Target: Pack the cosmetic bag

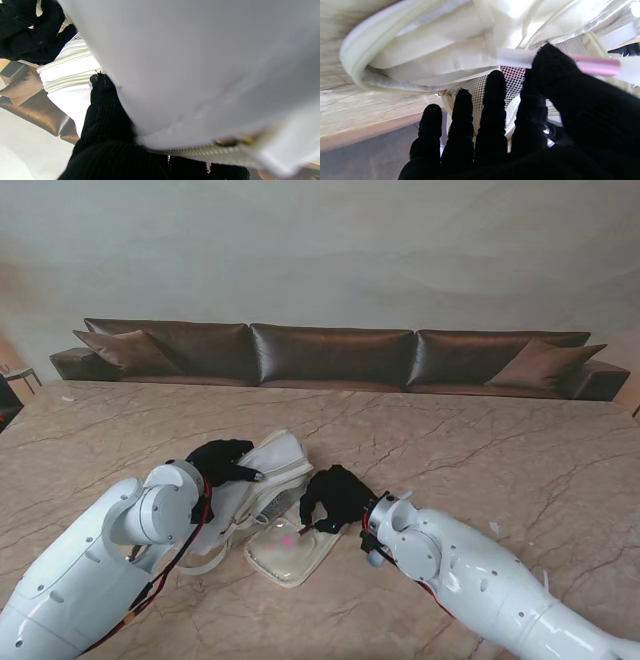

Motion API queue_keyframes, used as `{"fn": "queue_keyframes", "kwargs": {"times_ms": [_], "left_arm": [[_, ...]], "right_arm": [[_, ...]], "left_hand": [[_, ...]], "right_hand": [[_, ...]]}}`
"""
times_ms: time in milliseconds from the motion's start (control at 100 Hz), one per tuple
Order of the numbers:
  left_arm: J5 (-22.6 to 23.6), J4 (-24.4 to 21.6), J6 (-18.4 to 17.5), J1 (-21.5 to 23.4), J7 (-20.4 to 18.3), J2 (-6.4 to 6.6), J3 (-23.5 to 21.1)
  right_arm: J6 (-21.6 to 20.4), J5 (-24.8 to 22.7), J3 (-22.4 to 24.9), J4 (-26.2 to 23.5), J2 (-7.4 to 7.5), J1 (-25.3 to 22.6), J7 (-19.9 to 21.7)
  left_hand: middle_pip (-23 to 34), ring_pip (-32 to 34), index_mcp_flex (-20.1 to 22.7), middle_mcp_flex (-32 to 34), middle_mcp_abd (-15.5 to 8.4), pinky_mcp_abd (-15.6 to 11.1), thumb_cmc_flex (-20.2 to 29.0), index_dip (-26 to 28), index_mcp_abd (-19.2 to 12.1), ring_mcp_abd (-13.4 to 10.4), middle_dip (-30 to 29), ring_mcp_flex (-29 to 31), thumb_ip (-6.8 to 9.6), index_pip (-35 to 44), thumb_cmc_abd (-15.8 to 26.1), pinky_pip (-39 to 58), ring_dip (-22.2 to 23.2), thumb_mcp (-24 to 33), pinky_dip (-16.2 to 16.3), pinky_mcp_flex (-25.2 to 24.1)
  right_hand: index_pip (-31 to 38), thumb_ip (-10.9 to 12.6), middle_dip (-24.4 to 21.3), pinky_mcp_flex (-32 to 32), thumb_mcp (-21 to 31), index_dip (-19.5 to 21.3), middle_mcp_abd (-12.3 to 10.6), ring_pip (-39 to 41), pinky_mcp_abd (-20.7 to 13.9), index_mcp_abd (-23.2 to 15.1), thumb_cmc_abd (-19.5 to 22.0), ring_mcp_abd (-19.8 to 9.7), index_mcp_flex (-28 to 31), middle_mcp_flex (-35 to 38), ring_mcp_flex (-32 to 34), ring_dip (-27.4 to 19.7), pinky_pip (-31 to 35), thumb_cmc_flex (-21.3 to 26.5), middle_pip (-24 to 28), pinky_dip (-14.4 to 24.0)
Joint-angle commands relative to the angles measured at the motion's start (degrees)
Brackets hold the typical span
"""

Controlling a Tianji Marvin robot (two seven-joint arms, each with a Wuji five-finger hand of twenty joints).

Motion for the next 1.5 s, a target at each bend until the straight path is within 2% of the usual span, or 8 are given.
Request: {"fn": "queue_keyframes", "kwargs": {"times_ms": [0,320,630,890,1210,1360,1440,1490], "left_arm": [[-0.06,-0.37,-0.15,0.48,-0.36,-0.04,0.02],[-0.1,-0.34,-0.2,0.56,-0.37,-0.04,0.0],[0.1,-0.54,-0.69,0.94,-0.84,0.11,-0.49],[-0.11,-0.54,-1.31,1.17,-0.74,0.1,-0.53],[-0.33,-0.39,-1.26,1.13,-0.85,0.11,-0.33],[-0.41,-0.35,-1.11,1.07,-0.84,0.09,-0.23],[-0.41,-0.37,-1.09,1.03,-0.91,0.11,-0.2],[-0.39,-0.37,-1.09,1.0,-0.92,0.11,-0.19]], "right_arm": [[0.17,-0.38,0.0,-0.7,0.44,0.31,0.71],[1.0,-2.27,-0.64,0.12,0.92,1.2,0.78],[3.3,-7.05,-3.73,3.29,0.51,2.76,-6.31],[6.41,-10.19,-5.72,3.28,0.93,3.43,-7.99],[8.97,-12.09,-4.79,2.11,1.47,2.65,-8.7],[9.74,-12.66,-4.07,1.6,1.69,2.26,-8.69],[9.95,-12.58,-3.42,1.24,1.78,1.95,-8.29],[9.96,-12.65,-2.91,0.87,1.9,1.69,-7.97]], "left_hand": [[1.83,-0.51,1.39,-0.57,-2.81,-0.53,6.92,2.43,-10.32,-1.04,1.3,-0.56,2.69,5.4,4.83,0.09,0.66,2.76,0.74,-0.58],[1.81,-0.53,1.45,-0.64,-2.83,-0.46,6.92,2.52,-10.43,-1.0,1.33,-0.53,2.68,5.4,4.84,0.0,0.65,2.76,0.71,-0.69],[1.86,-0.63,1.6,-0.54,-2.89,-0.49,6.92,2.71,-10.35,-0.89,1.36,-0.64,2.65,5.43,4.76,-0.03,0.62,2.82,0.7,-0.7],[1.85,-0.79,1.62,-0.58,-2.98,-0.47,6.92,3.03,-10.38,-0.93,1.43,-0.78,2.61,5.43,4.84,-0.27,0.58,2.83,0.66,-1.01],[1.73,-0.96,1.53,-0.78,-2.97,-0.44,6.92,3.22,-10.4,-0.87,1.51,-0.99,2.6,5.26,4.94,-0.46,0.58,2.81,0.67,-1.29],[1.73,-0.99,1.5,-0.74,-2.96,-0.48,6.92,3.23,-10.34,-0.91,1.53,-0.98,2.61,5.21,4.9,-0.45,0.58,2.81,0.69,-1.23],[1.72,-1.01,1.51,-0.75,-3.05,-0.47,6.92,3.24,-10.39,-0.86,1.54,-1.03,2.6,5.21,4.96,-0.47,0.59,2.78,0.7,-1.25],[1.71,-1.0,1.49,-0.73,-3.01,-0.45,6.92,3.23,-10.34,-0.93,1.53,-0.98,2.59,5.19,4.98,-0.5,0.59,2.78,0.69,-1.28]], "right_hand": [[6.32,0.28,-0.43,-0.53,2.09,0.45,0.09,-0.55,-0.5,-2.96,-0.2,-0.25,4.45,-0.47,0.14,0.03,0.36,0.88,-1.42,0.96],[6.42,0.08,-0.83,-0.6,1.81,0.2,0.15,-0.99,-0.34,-3.35,0.1,-0.23,4.31,-0.61,0.05,-0.02,0.22,0.97,-1.61,0.92],[6.2,-0.41,-0.64,0.49,0.89,-1.22,-0.18,-0.43,0.12,-4.27,-0.65,-0.24,4.78,0.33,1.3,0.33,1.1,0.76,-0.54,1.24],[6.33,-0.34,-0.58,0.36,0.63,-2.53,0.11,-0.38,0.52,-6.06,-0.82,-0.03,4.11,-0.05,1.34,0.43,1.55,0.23,-0.27,1.23],[6.17,-0.17,-0.69,0.17,-0.35,-2.69,0.85,-0.53,0.81,-8.04,0.39,0.34,1.79,-1.14,1.05,0.57,1.66,-0.2,-0.68,1.18],[2.93,-1.58,-1.09,0.21,-2.32,-5.45,1.23,-0.67,0.9,-2.87,-1.85,0.42,-5.34,-2.69,0.48,0.62,1.72,-1.67,-1.33,1.17],[-3.2,1.12,-1.83,-0.02,-3.27,-6.59,1.46,-0.76,0.98,2.45,0.19,0.43,-6.76,-3.72,0.16,0.65,1.6,-3.79,-1.58,1.09],[-9.61,8.67,-2.62,-0.09,-2.75,-2.44,1.61,-0.93,1.04,5.47,1.83,0.45,-7.14,-4.31,0.03,0.61,1.51,-6.47,-1.89,1.09]]}}
